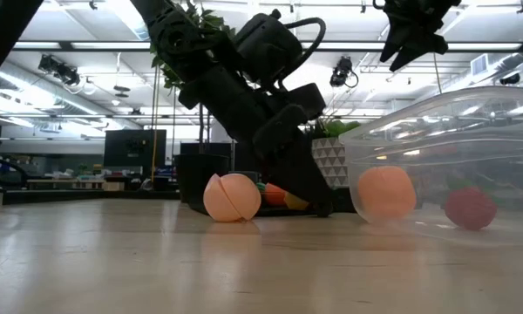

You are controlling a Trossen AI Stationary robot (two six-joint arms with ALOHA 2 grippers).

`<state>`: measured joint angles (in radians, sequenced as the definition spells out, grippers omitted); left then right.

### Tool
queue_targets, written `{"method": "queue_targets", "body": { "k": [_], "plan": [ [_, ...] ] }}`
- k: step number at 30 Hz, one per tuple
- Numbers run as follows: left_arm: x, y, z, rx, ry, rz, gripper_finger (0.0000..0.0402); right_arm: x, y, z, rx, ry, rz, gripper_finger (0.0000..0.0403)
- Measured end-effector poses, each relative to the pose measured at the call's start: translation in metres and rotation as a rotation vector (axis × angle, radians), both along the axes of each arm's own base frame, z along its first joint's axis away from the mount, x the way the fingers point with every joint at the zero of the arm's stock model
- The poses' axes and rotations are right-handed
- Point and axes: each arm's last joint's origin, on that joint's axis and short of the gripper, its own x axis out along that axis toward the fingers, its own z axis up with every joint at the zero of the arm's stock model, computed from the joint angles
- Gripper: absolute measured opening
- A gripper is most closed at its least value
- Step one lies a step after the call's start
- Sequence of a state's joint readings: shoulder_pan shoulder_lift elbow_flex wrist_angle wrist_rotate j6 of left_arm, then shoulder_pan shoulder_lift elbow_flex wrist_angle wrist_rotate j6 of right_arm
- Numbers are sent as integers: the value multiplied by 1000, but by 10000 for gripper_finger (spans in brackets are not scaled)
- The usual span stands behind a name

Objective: Pick and placing Produce into tupperware
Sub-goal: Put the blackberry into the transparent bin

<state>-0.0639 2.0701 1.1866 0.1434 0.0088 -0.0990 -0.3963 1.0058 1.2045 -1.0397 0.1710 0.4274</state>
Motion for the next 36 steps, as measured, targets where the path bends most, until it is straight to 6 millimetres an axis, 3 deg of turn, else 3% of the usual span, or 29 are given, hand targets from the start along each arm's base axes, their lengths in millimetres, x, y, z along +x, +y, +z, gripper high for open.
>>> {"method": "queue_targets", "body": {
  "k": [31, 36],
  "plan": [
    [1, 0, -9, -23, 26, 4, 232, 0, 0, 0, 0, 0, 0, 195],
    [0, 0, -9, -22, 27, 4, 208, 0, 0, 0, 0, 0, 0, 195]
  ]
}}
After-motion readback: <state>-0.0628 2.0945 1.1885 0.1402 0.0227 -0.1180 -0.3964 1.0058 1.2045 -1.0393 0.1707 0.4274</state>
